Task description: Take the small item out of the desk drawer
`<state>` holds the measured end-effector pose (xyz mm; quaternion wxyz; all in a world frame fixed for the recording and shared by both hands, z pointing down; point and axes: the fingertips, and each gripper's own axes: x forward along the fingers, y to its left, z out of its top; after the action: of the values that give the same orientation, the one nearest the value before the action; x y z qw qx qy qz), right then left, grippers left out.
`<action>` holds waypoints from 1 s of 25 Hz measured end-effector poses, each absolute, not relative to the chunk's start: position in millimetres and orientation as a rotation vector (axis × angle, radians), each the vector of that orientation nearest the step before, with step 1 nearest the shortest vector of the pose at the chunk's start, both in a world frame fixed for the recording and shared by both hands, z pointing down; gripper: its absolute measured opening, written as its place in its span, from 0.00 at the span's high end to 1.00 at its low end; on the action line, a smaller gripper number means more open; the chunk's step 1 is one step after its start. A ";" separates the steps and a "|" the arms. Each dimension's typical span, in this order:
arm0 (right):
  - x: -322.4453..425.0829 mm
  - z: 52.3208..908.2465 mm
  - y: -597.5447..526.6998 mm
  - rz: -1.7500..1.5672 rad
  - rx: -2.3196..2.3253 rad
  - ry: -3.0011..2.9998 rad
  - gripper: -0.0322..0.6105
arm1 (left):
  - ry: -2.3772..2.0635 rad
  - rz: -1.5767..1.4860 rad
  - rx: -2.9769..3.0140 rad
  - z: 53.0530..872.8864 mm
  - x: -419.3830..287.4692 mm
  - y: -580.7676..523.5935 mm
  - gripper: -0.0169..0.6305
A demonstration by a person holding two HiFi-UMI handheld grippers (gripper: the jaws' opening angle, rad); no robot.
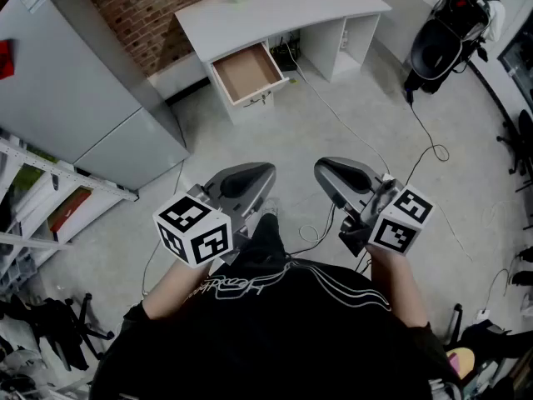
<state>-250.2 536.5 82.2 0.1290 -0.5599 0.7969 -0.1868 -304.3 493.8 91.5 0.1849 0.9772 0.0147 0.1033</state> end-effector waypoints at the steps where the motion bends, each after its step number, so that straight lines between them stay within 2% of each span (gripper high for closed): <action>1: -250.8 82.3 536.6 -0.540 -1.634 2.315 0.86 | 0.046 0.294 2.755 92.0 -305.3 494.0 0.94; 14: -235.4 92.4 499.2 -0.565 -1.640 2.312 0.86 | 0.082 0.298 2.729 106.0 -284.9 457.3 0.94; 25: -142.7 129.2 385.7 -0.711 -1.636 2.255 0.86 | 0.092 0.347 2.658 137.2 -188.8 342.6 0.94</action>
<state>-142.7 385.7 129.2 0.1328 -0.5640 0.7773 -0.2451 -188.8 342.6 137.2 0.2279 0.9649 0.0333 0.1260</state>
